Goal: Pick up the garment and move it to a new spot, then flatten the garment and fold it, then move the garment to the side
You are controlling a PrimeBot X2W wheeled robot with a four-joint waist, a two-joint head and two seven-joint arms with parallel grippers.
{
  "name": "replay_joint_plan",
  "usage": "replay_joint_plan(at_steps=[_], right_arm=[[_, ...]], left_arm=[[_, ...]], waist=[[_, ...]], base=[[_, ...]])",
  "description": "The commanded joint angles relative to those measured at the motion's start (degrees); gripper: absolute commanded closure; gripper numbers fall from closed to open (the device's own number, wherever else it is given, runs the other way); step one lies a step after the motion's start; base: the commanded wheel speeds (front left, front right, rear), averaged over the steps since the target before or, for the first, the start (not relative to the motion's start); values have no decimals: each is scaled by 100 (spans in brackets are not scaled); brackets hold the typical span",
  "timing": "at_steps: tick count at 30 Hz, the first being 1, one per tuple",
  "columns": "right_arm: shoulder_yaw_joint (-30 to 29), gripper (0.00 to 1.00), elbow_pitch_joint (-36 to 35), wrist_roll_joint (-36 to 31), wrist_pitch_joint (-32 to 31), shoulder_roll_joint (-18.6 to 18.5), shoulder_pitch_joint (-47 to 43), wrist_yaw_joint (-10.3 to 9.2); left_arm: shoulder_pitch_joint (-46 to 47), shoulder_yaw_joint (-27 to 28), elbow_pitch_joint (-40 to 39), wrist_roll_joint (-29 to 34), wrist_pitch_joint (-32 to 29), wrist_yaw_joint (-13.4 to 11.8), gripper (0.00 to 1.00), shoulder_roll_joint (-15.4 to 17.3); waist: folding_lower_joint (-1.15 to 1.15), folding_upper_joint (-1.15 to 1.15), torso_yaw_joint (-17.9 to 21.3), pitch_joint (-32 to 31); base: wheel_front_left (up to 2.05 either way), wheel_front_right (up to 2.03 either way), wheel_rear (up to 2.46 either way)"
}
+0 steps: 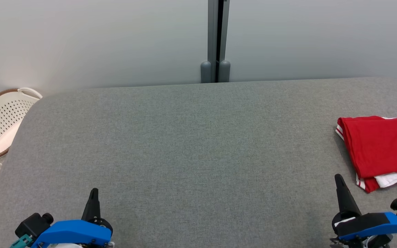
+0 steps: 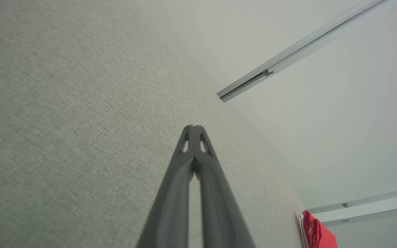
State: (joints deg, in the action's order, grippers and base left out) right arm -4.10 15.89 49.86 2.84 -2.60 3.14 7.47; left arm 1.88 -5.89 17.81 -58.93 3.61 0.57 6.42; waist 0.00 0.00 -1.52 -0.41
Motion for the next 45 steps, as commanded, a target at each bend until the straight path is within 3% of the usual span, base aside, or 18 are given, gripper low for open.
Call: replay_joint_plan(at_steps=[1,45], right_arm=[[-24,100,-92,202,-42,-26,178,3],[-167,100,-165,2760,-619,-37,290,4]], left_arm=[[169,98,-99,-140,-46,51,100,-9],[363,843,-286,-2161,-665,470,100,-229]], waist=[[0,0,3,1],[0,0,84,32]], base=[[0,0,0],[0,0,0]])
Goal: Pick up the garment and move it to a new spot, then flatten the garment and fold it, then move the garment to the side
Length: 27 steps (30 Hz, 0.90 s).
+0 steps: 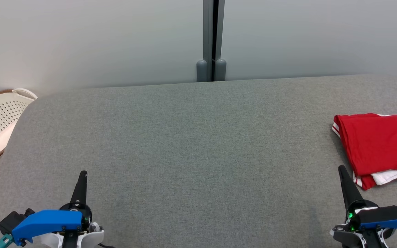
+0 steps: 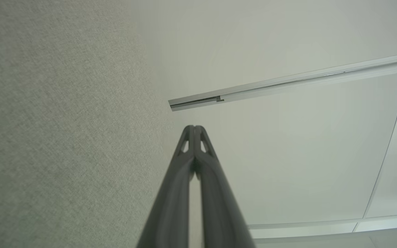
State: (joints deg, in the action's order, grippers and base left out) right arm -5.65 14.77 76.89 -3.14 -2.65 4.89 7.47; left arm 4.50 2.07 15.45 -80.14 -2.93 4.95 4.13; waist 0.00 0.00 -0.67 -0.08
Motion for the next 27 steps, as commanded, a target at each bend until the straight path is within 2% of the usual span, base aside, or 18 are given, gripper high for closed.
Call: replay_joint_plan(at_steps=[1,27], right_arm=[[-14,100,-54,105,-28,-31,113,4],[-81,100,-79,1253,-287,-35,154,4]], left_arm=[[102,59,-52,-77,-26,34,100,-2],[184,394,-133,-985,-304,234,100,-106]], waist=[[0,0,2,1],[0,0,51,20]], base=[[0,0,0],[0,0,0]])
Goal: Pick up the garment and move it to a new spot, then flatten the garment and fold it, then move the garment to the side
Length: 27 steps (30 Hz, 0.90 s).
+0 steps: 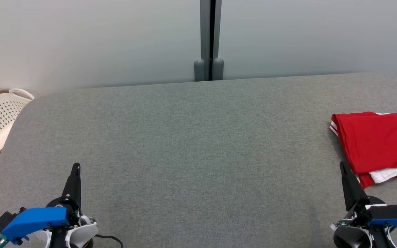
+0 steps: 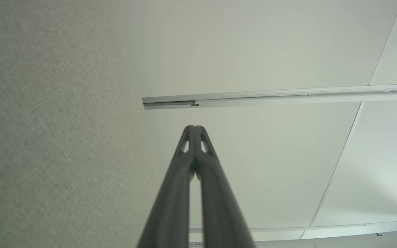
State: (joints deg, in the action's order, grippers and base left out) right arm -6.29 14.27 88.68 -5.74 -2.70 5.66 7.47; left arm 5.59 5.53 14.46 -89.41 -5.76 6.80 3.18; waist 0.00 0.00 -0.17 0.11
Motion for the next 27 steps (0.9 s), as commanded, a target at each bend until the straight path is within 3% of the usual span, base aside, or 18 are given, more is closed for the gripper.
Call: replay_joint_plan(at_steps=[1,9,27], right_arm=[[-19,100,-28,115,-40,-31,78,4],[-35,100,-35,402,-102,-32,95,4],[-33,100,-33,382,-101,-32,94,4]], left_arm=[[76,58,-38,-88,-33,49,100,-15],[95,135,-59,-316,-106,104,100,-43],[90,130,-55,-303,-103,91,100,-42]], waist=[[0,0,2,1],[0,0,16,6],[0,0,17,6]], base=[[0,0,0],[0,0,0],[0,0,0]])
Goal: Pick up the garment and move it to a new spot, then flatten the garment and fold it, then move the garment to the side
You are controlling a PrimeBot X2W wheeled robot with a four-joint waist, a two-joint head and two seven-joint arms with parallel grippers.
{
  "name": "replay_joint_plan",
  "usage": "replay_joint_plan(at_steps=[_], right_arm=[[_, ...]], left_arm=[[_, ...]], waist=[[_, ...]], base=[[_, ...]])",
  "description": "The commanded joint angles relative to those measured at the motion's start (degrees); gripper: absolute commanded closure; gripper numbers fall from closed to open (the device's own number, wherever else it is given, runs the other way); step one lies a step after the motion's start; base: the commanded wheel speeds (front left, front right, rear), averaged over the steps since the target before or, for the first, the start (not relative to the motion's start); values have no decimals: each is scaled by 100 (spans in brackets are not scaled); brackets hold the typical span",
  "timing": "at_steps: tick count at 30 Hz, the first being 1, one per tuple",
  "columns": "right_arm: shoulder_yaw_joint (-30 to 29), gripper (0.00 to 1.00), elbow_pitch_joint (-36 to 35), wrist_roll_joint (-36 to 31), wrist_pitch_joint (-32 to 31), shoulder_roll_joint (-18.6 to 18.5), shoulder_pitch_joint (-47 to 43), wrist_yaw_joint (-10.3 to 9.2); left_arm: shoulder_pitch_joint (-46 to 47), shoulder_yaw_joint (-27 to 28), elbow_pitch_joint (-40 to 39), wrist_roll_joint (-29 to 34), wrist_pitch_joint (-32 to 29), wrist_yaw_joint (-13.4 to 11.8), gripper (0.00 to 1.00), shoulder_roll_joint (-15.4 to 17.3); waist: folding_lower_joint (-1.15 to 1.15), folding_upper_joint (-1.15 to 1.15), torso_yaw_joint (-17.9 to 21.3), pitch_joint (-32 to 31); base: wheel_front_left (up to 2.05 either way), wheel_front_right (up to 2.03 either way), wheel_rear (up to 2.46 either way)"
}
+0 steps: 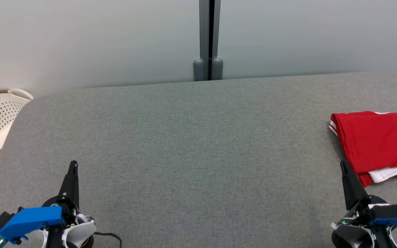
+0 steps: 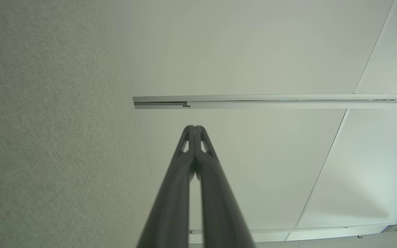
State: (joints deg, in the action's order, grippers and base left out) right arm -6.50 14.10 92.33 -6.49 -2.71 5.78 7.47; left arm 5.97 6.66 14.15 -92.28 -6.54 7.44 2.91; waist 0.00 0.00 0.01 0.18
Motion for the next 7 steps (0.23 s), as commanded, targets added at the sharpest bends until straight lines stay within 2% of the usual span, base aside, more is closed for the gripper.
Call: replay_joint_plan(at_steps=[1,7], right_arm=[[-12,100,-17,17,-26,-31,83,4],[-12,100,-17,17,-26,-31,83,4]], left_arm=[[53,17,-23,-16,-25,26,100,-14],[52,16,-24,-18,-24,26,100,-14]], waist=[[0,0,-1,0],[0,0,-1,0]], base=[[0,0,0],[0,0,0]])
